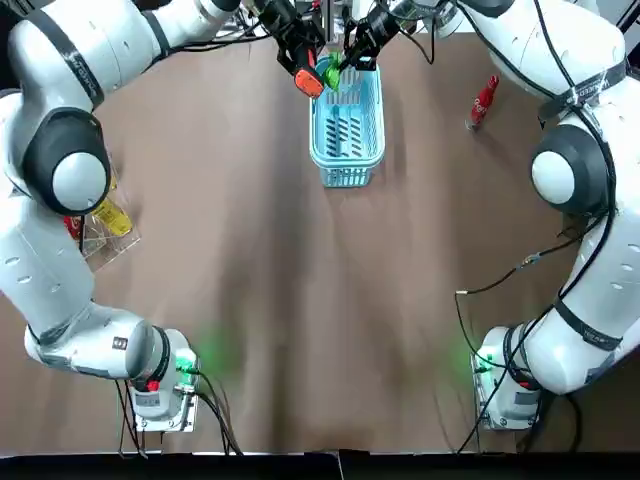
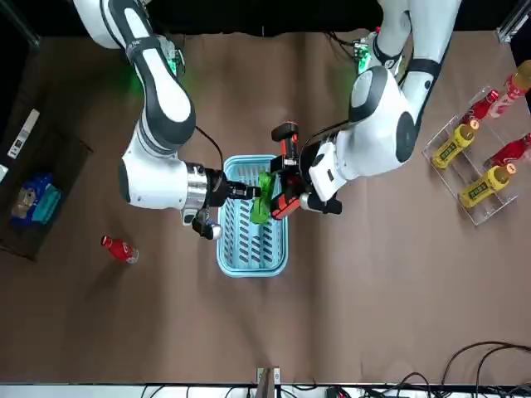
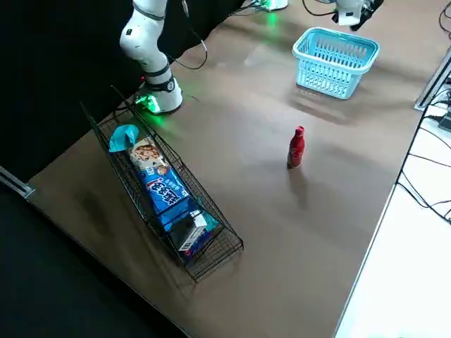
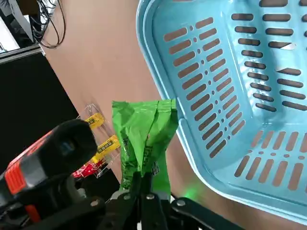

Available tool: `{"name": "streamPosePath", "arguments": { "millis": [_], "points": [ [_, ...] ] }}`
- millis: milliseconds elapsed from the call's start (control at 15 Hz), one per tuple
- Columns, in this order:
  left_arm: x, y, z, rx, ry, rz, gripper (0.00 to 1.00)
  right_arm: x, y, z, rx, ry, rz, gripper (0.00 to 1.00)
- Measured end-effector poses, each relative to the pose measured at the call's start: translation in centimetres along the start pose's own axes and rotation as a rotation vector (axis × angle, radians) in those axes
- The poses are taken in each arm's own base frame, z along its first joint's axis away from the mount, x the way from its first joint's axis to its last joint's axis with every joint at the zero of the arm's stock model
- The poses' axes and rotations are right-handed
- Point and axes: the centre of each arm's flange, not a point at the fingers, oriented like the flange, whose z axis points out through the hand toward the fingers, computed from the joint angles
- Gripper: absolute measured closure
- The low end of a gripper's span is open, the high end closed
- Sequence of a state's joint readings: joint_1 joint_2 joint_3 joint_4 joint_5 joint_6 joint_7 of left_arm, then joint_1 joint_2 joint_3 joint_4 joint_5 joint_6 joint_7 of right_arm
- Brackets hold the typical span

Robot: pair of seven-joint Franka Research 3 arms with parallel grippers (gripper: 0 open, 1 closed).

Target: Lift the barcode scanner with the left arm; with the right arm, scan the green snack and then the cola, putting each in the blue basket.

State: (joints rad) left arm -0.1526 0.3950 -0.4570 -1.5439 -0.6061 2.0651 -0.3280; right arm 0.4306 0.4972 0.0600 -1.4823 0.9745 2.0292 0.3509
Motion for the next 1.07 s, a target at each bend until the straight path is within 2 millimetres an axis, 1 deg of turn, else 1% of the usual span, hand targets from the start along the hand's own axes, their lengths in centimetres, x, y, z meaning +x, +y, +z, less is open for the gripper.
{"name": "streamPosePath", "arguments": {
  "millis": [133,267,600,867,1067],
  "points": [
    [-0.1,0.2,0.7,-0.001,-0.004,0.003,0.86,0.0,0.0,0.0,0.000,0.000,0.000,0.99],
    [-0.6,0.8,1.4,0.002,-0.013,0.014,0.86,0.0,0.0,0.0,0.000,0.000,0.000,0.99],
    [-0.7,0.9,1.5,0.002,-0.013,0.014,0.86,0.0,0.0,0.0,0.000,0.001,0.000,0.99],
    [-0.4,0.7,1.0,-0.001,-0.007,0.008,0.86,0.0,0.0,-0.1,0.000,0.001,-0.001,0.99],
    [0.1,-0.3,-0.4,0.022,-0.020,0.003,0.86,0.2,0.1,-0.2,0.000,0.005,-0.009,0.99]
  ]
}}
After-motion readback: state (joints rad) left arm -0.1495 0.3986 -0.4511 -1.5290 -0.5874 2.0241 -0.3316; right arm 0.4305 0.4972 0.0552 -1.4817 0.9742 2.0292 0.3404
